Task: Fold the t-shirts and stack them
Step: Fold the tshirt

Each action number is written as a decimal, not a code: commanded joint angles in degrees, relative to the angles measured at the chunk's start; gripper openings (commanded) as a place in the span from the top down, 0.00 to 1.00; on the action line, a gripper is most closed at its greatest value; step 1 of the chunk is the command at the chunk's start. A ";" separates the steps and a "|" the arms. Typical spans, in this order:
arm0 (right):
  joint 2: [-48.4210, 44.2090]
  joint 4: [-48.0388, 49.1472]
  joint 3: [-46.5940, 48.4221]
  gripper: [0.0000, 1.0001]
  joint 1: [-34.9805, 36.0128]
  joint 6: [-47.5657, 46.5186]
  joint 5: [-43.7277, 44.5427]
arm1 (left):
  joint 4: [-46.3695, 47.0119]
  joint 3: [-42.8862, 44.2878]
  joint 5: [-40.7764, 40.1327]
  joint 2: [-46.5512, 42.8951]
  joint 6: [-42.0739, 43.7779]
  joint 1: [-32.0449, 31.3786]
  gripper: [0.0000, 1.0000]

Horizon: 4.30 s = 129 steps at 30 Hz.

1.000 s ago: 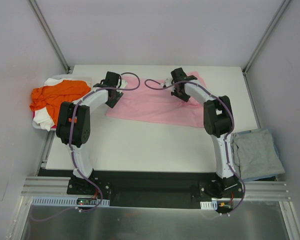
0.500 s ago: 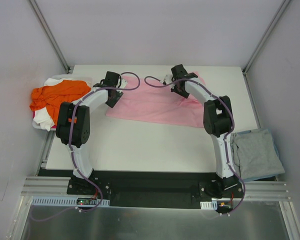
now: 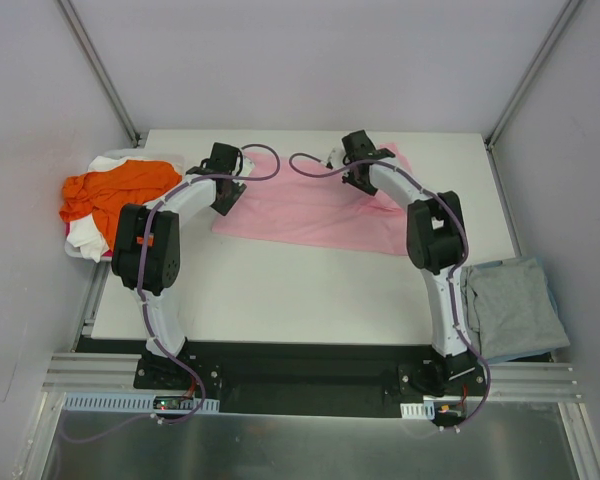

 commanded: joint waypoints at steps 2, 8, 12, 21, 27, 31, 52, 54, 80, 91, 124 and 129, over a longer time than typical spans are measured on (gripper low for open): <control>-11.61 0.65 -8.46 0.74 0.64 2.53 0.07 | -0.01 0.15 -0.40 -3.17 -0.59 0.16 0.48; -18.57 1.96 -15.34 0.74 1.96 3.85 1.04 | -0.01 0.50 0.30 -2.73 -1.56 0.07 0.48; -20.07 0.21 -15.70 0.73 2.22 4.73 0.78 | -0.01 -0.11 0.30 -3.25 -1.47 -0.02 0.48; -20.34 -0.23 -21.32 0.72 3.10 6.49 -1.24 | -0.01 -1.43 0.13 -4.75 -1.12 -0.02 0.48; -20.25 0.56 -23.25 0.71 3.19 6.84 -2.03 | -0.01 -1.52 0.21 -4.31 -1.12 -0.02 0.49; -18.76 1.08 -22.82 0.77 3.19 6.23 -1.86 | -0.01 -1.17 0.39 -3.87 -1.47 0.07 0.49; -10.93 2.14 -17.63 0.81 0.38 4.73 -2.39 | 0.17 -0.91 0.30 -2.81 -1.38 0.07 0.49; -10.49 2.23 -17.28 0.81 -0.24 4.90 -2.47 | 0.17 -1.00 0.39 -2.81 -1.30 -0.02 0.50; -8.91 3.46 -16.05 0.59 -1.47 4.29 -1.16 | 0.34 -1.52 0.48 -2.99 -1.38 -0.02 0.50; -6.45 2.75 -13.06 0.78 -2.17 3.94 -1.33 | 0.43 -1.61 0.21 -2.99 -1.30 0.07 0.50; -1.18 3.81 -2.34 0.60 -2.61 1.13 2.80 | 0.43 -1.52 -0.05 -3.17 -1.12 0.07 0.50; -0.56 3.90 -0.93 0.59 -2.61 0.34 3.59 | 0.43 -1.61 0.21 -3.17 -1.38 0.07 0.50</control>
